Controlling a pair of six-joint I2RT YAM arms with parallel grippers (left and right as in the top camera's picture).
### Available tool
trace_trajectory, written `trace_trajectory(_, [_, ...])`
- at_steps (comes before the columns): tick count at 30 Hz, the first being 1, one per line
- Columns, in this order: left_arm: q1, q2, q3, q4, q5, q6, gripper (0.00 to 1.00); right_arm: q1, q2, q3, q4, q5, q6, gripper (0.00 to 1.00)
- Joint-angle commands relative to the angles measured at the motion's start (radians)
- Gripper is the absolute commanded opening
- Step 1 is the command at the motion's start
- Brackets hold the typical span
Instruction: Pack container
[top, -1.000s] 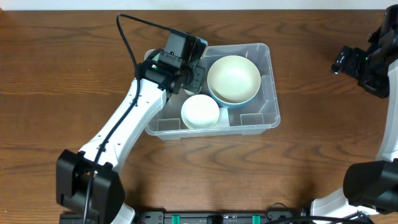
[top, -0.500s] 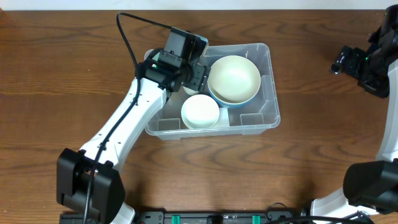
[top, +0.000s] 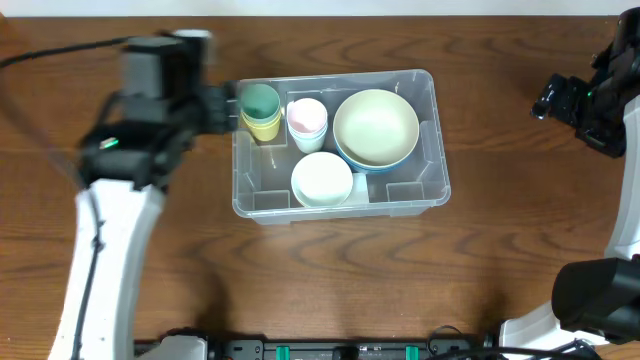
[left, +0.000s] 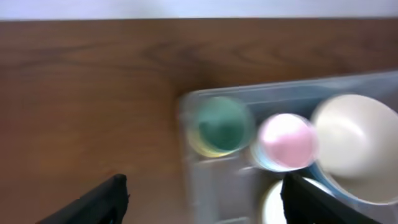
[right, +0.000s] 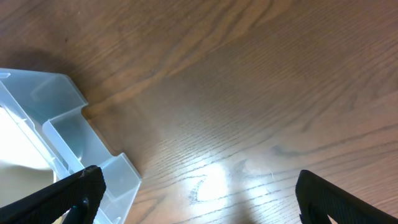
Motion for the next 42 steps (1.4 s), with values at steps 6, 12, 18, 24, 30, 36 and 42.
trace_trajectory(6, [0.233,-0.005,0.01,-0.105,-0.008,-0.089,0.93,-0.001,-0.006,0.012,-0.001,0.0,0.011,0.99])
trace_trajectory(12, [0.261,-0.005,0.01,-0.109,-0.008,-0.089,0.98,-0.001,-0.006,0.012,-0.001,0.0,0.011,0.99])
trace_trajectory(18, [0.261,-0.005,0.01,-0.152,-0.008,-0.089,0.98,-0.001,-0.006,0.012,-0.001,0.0,0.011,0.99])
trace_trajectory(24, [0.261,-0.005,0.01,-0.154,-0.008,-0.089,0.98,-0.001,-0.006,0.012,-0.001,0.0,0.011,0.99])
trace_trajectory(30, [0.261,-0.005,0.01,-0.154,-0.008,-0.089,0.98,-0.001,-0.006,0.012,-0.001,0.0,0.011,0.99])
trace_trajectory(36, [0.261,-0.005,0.01,-0.154,-0.008,-0.089,0.98,-0.001,-0.006,0.012,-0.001,0.0,0.011,0.99])
trace_trajectory(42, [0.262,-0.005,0.01,-0.154,-0.091,-0.084,0.98,-0.001,-0.006,0.012,-0.001,0.0,0.011,0.99])
